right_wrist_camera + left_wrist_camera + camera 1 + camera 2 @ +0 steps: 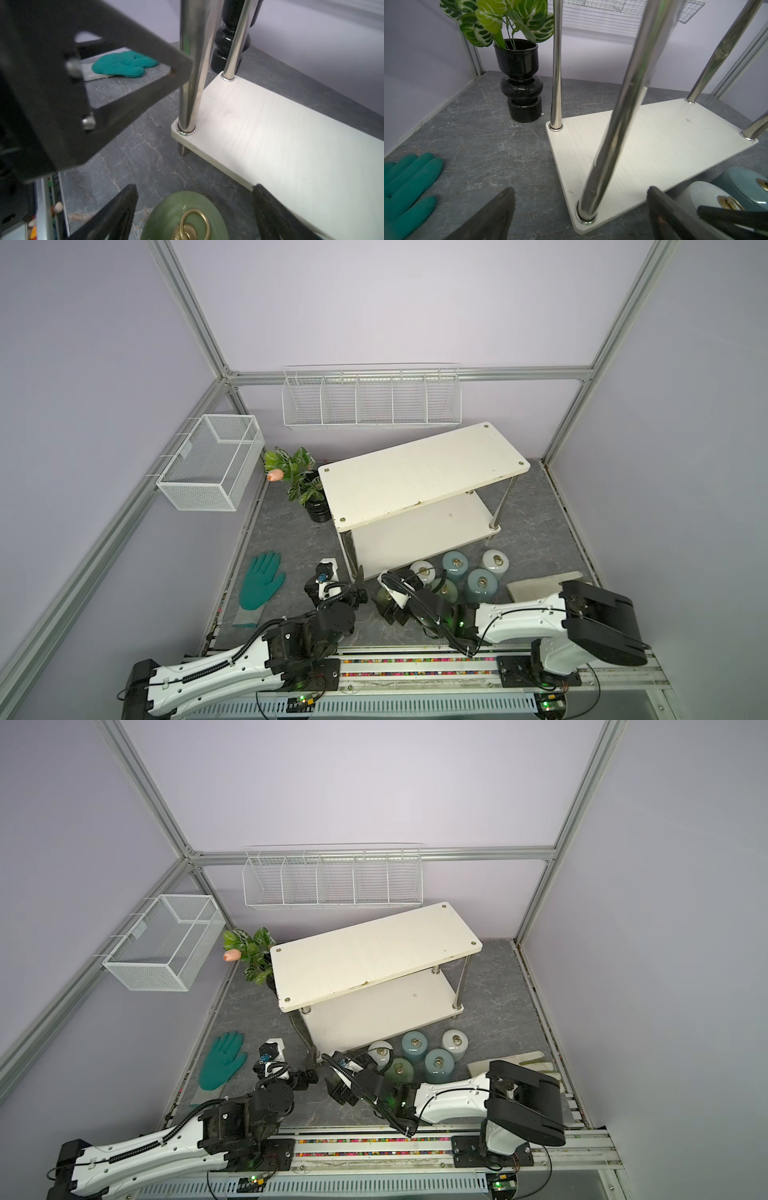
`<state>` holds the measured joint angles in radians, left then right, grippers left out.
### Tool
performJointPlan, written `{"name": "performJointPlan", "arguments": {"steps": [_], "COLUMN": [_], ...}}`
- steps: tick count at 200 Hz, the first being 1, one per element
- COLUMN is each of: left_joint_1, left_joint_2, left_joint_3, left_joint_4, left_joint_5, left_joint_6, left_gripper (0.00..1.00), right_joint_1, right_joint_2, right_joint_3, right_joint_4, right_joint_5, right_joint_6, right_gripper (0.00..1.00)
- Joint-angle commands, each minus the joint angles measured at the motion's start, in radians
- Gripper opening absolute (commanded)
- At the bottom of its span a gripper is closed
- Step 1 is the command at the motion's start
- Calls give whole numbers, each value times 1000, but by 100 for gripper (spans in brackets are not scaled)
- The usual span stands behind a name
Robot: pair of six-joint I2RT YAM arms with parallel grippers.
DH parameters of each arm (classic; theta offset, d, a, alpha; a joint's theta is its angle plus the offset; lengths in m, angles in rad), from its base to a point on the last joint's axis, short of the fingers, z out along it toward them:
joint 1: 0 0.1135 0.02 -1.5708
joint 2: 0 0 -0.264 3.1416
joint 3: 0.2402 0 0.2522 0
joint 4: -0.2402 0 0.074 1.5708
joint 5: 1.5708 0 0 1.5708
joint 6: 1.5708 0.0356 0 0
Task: Remove the tea canisters from the shelf
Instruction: Place the tea canister at the center of the board, then reset both arms
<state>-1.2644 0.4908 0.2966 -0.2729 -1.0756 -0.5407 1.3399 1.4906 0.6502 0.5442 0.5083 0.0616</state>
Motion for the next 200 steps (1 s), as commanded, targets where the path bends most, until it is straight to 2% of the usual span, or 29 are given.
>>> {"name": "performJointPlan", "arguments": {"steps": [1,22,48,69,101,115,150,158,178,200], "left_joint_1": [-7,-7,-19,-52,-80,-90,-163,-177,-208,-247], "left_joint_2": [-13,35,174,297,421,456,520,531,557,586], "left_joint_3": [50,106,217,311,430,459,518,535,563,568], "left_joint_4": [-63,-147,-302,-482,-813,-892,-927,-955,-1120,-1371], "left_joint_5": [-43,-100,-180,-267,-341,-348,-381,-382,-373,-345], "left_joint_6": [-25,-105,-258,-447,-852,-935,-929,-959,-1160,-1516], "left_gripper": [100,100,100,100,100,100,100,100,100,100], "right_joint_1": [6,6,3,-6,-21,-28,-46,-52,-69,-87], "right_joint_2": [-103,-192,-321,-444,-651,-735,-845,-848,-827,-791], "right_joint_3": [-15,-23,-75,-111,-153,-161,-173,-173,-163,-141], "right_joint_4": [-62,-161,-238,-352,-583,-669,-751,-755,-767,-797], "right_joint_5": [136,299,466,574,742,781,825,821,816,802], "right_joint_6": [-21,6,55,129,280,313,313,313,320,345], "right_gripper": [89,89,89,89,89,89,89,89,89,89]}}
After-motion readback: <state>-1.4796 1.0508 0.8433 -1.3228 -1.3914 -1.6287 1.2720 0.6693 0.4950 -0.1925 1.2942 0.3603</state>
